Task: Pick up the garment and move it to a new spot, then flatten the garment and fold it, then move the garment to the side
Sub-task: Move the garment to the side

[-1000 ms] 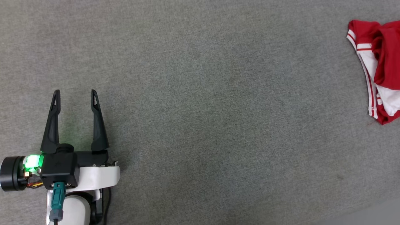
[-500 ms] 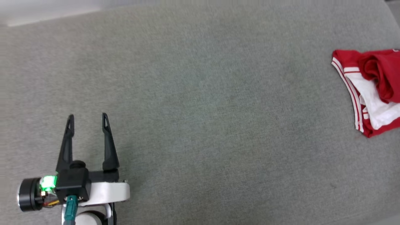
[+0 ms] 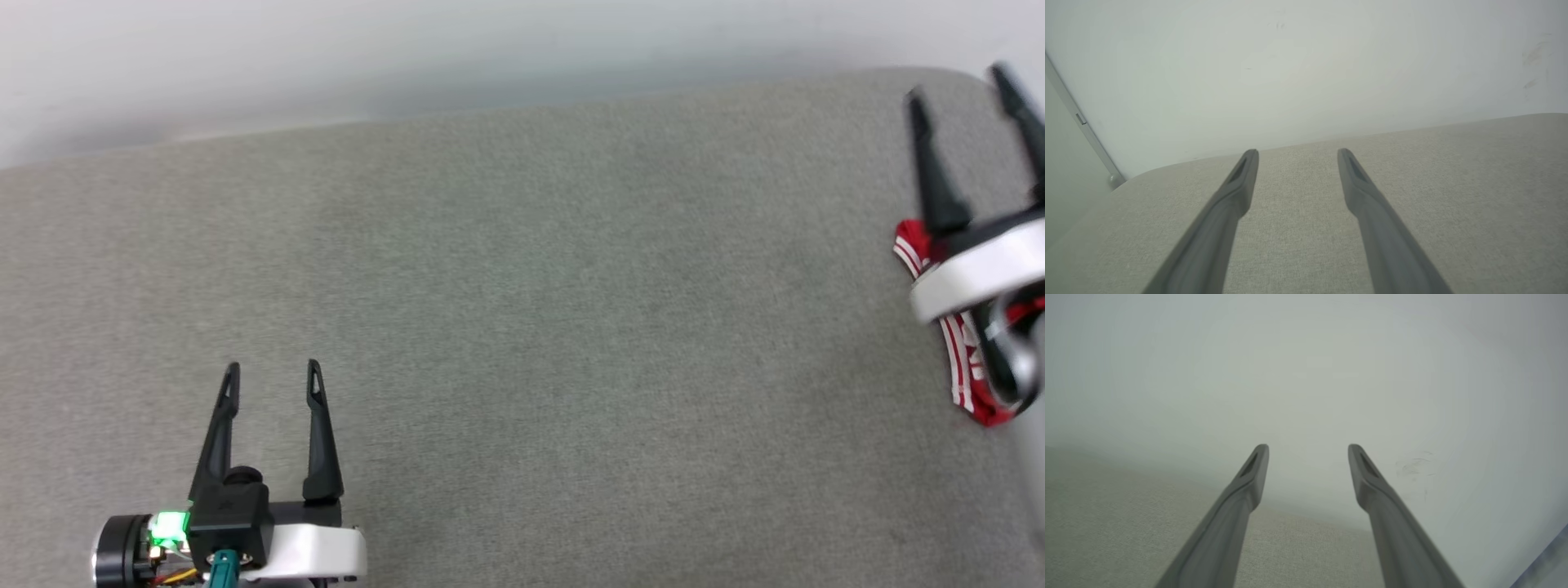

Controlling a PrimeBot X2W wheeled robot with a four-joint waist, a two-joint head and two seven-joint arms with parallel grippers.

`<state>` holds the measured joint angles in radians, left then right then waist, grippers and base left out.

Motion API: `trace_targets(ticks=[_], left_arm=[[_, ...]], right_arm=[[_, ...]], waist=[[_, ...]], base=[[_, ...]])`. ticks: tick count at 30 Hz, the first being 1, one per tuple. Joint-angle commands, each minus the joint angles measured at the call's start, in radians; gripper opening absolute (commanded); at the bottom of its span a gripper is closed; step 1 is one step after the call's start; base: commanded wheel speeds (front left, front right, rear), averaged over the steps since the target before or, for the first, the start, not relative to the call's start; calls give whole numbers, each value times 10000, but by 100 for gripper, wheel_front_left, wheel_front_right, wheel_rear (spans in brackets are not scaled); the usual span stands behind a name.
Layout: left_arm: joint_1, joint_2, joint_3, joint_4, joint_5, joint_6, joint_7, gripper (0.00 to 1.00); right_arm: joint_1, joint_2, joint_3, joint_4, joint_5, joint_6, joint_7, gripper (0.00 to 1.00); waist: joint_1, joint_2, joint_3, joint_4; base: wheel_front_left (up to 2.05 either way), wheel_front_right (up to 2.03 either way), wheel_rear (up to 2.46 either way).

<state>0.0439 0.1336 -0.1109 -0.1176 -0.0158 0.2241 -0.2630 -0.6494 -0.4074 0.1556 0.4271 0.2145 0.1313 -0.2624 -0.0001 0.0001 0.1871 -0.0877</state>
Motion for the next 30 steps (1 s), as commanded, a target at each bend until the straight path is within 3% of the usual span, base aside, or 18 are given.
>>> trace_targets(ticks=[1, 7, 16, 30], left_arm=[[131, -50, -33, 52, 19, -43, -22, 100], [283, -135, -215, 272, 46, -187, -22, 100], [565, -188, -231, 482, -28, -301, -22, 100], [1105, -271, -37, 646, -135, -556, -22, 100]], right_arm=[[611, 342, -67, -356, -105, -11, -13, 100], [2487, 1361, -307, -1294, -254, -10, -19, 100], [4581, 2321, -935, -1983, -355, -10, -20, 100], [6838, 3354, -1700, -3672, -991, -10, -22, 100]], waist=[[1, -1, -359, 328], [1, -1, -867, 736], [1, -1, -1426, 952], [1, -1, -1949, 1034]], base=[[0, 0, 0], [0, 0, 0], [0, 0, 0], [0, 0, 0]])
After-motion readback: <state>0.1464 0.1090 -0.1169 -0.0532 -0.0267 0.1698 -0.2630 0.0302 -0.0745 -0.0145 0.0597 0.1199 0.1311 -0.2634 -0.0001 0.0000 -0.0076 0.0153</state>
